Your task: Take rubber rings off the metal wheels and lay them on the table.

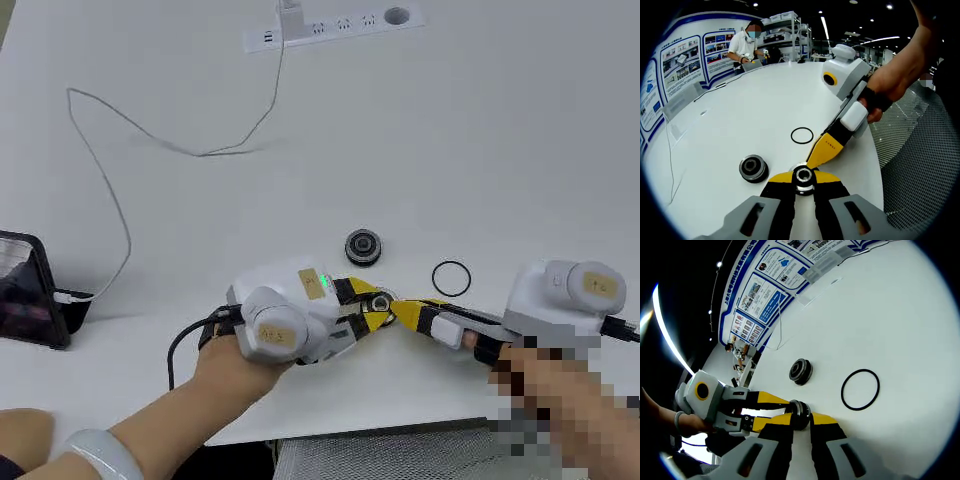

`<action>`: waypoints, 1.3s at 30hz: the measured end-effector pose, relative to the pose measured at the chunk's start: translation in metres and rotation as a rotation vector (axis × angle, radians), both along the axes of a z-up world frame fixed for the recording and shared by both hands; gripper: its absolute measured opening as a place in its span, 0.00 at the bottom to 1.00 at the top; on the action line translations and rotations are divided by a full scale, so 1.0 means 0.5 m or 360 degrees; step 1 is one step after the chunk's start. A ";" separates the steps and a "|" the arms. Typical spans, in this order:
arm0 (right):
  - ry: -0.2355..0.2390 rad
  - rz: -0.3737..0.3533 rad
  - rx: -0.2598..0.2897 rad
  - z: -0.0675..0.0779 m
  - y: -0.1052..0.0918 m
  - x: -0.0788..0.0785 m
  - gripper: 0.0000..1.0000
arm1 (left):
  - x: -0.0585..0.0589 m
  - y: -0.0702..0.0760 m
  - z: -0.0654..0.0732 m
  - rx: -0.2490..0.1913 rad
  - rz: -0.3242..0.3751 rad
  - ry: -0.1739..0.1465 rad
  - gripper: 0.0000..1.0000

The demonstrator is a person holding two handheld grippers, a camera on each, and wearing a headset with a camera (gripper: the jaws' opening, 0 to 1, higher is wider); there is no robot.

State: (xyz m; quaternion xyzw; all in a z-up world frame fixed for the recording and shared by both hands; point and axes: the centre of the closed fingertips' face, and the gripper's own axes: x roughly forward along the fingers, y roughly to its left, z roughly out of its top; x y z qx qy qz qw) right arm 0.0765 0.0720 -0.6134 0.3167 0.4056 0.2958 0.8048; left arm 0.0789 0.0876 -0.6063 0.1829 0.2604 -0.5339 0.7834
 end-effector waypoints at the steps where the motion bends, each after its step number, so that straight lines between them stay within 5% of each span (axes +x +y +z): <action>1: 0.0003 -0.0002 0.0003 0.000 0.001 0.000 0.14 | 0.000 0.000 0.000 0.0001 0.0000 -0.0001 0.14; 20: 0.0130 -0.0076 0.0226 0.008 0.007 -0.002 0.11 | 0.000 0.000 0.003 -0.0011 0.0007 0.0004 0.13; 30: 0.0077 -0.0071 0.0141 0.007 -0.001 0.002 0.10 | 0.000 0.001 0.003 -0.0011 0.0008 0.0005 0.13; 39: 0.0099 -0.0059 0.0173 0.006 0.004 0.006 0.16 | -0.001 0.002 0.003 -0.0012 0.0007 0.0005 0.13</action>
